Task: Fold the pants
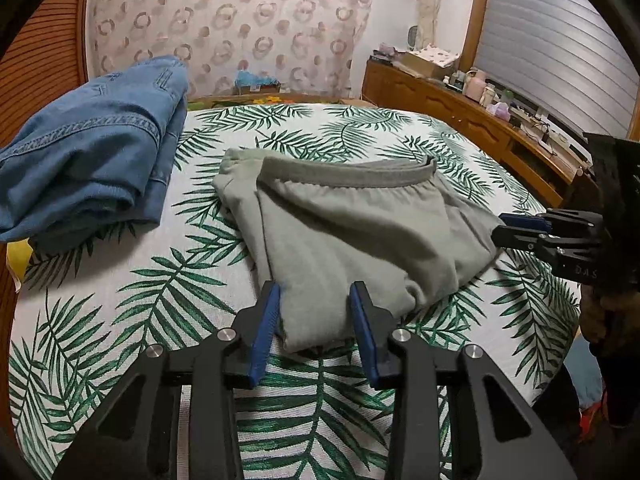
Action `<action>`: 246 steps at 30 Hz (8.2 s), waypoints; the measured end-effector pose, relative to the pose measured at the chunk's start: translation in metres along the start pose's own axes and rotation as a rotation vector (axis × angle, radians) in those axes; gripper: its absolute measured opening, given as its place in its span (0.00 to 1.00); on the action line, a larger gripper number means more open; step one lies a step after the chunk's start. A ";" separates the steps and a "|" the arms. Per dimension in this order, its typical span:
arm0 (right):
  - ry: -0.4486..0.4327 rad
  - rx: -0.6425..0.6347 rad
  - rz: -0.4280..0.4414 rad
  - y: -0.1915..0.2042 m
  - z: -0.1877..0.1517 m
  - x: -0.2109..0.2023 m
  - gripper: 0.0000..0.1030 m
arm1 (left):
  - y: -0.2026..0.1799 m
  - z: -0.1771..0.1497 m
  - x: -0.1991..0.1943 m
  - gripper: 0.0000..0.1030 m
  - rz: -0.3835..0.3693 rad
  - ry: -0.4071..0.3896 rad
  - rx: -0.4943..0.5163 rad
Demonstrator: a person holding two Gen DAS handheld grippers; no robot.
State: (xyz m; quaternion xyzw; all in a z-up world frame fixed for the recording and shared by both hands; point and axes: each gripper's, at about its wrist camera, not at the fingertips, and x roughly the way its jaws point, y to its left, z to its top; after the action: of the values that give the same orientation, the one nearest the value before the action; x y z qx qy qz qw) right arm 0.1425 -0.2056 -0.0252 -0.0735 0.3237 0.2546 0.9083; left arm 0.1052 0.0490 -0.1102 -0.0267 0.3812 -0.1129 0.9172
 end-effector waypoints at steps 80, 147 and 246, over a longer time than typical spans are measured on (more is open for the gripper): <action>0.019 -0.013 0.039 0.001 0.035 0.035 0.38 | 0.003 0.015 -0.009 0.49 0.042 -0.060 0.019; 0.002 0.040 -0.028 -0.003 0.027 0.041 0.13 | -0.006 -0.014 -0.007 0.49 0.049 0.024 0.048; 0.070 0.034 -0.084 0.007 0.013 0.037 0.76 | 0.003 0.015 -0.012 0.80 0.047 -0.035 0.009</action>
State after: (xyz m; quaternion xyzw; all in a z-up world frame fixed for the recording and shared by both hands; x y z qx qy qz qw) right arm 0.1708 -0.1798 -0.0379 -0.0804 0.3559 0.2082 0.9075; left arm 0.1081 0.0540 -0.0910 -0.0154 0.3651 -0.0927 0.9262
